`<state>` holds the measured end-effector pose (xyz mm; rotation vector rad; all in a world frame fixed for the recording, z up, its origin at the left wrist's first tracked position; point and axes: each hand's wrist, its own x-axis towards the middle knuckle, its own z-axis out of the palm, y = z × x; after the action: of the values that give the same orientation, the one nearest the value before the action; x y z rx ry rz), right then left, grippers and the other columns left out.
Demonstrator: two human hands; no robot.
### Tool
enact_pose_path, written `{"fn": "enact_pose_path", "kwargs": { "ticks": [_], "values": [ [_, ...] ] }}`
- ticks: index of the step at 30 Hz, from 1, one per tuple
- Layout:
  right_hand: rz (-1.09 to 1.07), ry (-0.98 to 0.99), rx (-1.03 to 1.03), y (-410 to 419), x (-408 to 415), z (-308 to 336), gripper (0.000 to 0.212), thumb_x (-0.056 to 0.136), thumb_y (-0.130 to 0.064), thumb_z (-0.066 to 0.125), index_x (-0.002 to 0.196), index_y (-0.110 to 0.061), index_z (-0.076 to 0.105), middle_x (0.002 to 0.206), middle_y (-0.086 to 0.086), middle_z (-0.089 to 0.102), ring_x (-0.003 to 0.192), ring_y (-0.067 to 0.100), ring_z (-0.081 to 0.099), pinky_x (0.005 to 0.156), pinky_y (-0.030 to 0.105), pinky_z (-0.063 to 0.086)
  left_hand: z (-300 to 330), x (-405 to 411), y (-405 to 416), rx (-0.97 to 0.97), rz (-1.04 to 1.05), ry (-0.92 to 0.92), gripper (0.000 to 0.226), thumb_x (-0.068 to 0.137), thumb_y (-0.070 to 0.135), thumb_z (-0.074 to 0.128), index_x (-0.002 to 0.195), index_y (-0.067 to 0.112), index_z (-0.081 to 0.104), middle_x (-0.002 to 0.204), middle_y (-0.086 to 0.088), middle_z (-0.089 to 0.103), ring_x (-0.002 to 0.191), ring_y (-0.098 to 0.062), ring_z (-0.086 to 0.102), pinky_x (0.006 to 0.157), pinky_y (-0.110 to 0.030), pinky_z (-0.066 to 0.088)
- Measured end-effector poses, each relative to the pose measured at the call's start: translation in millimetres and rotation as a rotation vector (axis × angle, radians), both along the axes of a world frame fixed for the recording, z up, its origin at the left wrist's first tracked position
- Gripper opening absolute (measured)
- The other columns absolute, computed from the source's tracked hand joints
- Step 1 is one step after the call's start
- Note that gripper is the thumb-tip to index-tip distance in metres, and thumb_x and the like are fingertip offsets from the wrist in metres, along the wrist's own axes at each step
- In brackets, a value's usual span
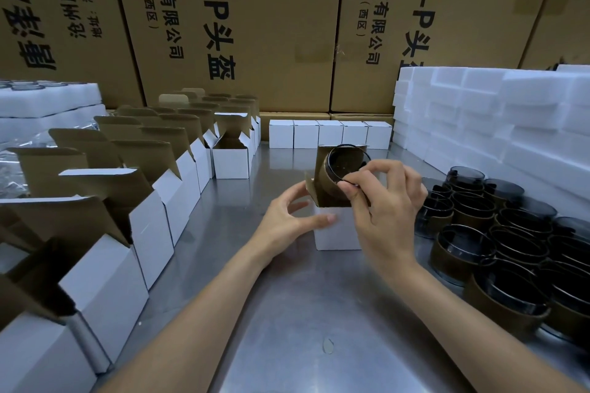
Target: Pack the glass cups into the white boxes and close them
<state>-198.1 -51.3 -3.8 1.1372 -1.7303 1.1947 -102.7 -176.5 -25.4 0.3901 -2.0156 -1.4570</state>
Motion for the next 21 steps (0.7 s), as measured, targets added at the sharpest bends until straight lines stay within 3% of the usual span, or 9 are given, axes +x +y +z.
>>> {"fn": "enact_pose_path", "kwargs": {
  "ticks": [5,10,12,14,16,19,21],
  "values": [
    [-0.029,-0.01,0.163,0,-9,-11,0.016,0.086,-0.032,0.061,0.081,-0.022,0.072,0.109,0.003,0.056,0.113,0.02,0.033,0.086,0.033,0.02,-1,0,3,0.015,0.015,0.056,0.079,0.063,0.025,0.085,0.132,0.024,0.047,0.125,0.002,0.06,0.119,-0.007,0.055,0.103,-0.024,0.043],
    [0.001,-0.077,0.281,-2,-14,-17,0.033,0.09,-0.039,0.049,0.075,-0.022,0.074,0.121,-0.002,0.055,0.121,0.016,0.028,0.097,0.04,0.022,0,1,3,0.047,0.01,0.044,0.084,0.059,0.029,0.084,0.132,0.027,0.042,0.125,-0.003,0.059,0.118,-0.013,0.056,0.103,-0.027,0.044],
    [0.075,-0.105,0.252,-2,-13,-16,0.038,0.093,-0.041,0.042,0.078,-0.024,0.073,0.123,-0.007,0.053,0.122,0.012,0.028,0.099,0.032,0.02,0,1,4,0.046,0.001,0.038,0.083,0.06,0.029,0.082,0.134,0.028,0.042,0.125,-0.002,0.06,0.118,-0.012,0.056,0.105,-0.029,0.043],
    [0.154,-0.156,0.099,-1,-12,-14,0.036,0.094,-0.039,0.035,0.094,-0.028,0.07,0.121,-0.012,0.046,0.12,0.005,0.03,0.099,0.018,0.019,2,2,4,0.078,-0.023,0.022,0.082,0.063,0.03,0.08,0.136,0.028,0.043,0.128,-0.004,0.059,0.12,-0.015,0.056,0.108,-0.035,0.041],
    [0.262,-0.384,-0.102,-3,-16,-9,0.031,0.097,-0.039,0.032,0.11,-0.032,0.059,0.12,-0.015,0.043,0.118,-0.003,0.033,0.101,0.012,0.02,7,4,2,0.175,-0.056,0.0,0.076,0.07,0.038,0.073,0.139,0.028,0.043,0.133,-0.005,0.057,0.124,-0.017,0.054,0.112,-0.041,0.036],
    [0.47,-0.967,-0.207,-6,-29,-10,0.033,0.103,-0.04,0.027,0.128,-0.033,0.048,0.127,-0.012,0.048,0.128,0.008,0.04,0.11,0.033,0.03,16,2,1,0.46,-0.102,0.012,0.065,0.086,0.059,0.05,0.143,0.031,0.039,0.144,0.0,0.047,0.132,-0.016,0.042,0.119,-0.041,0.018],
    [0.644,-1.265,-0.169,-8,-35,-16,0.044,0.103,-0.044,0.026,0.138,-0.026,0.046,0.132,-0.004,0.052,0.125,0.016,0.048,0.106,0.039,0.04,18,-4,4,0.552,-0.111,0.017,0.053,0.097,0.057,0.026,0.142,0.032,0.04,0.135,0.006,0.053,0.133,-0.017,0.041,0.12,-0.041,0.014]
  ]
}}
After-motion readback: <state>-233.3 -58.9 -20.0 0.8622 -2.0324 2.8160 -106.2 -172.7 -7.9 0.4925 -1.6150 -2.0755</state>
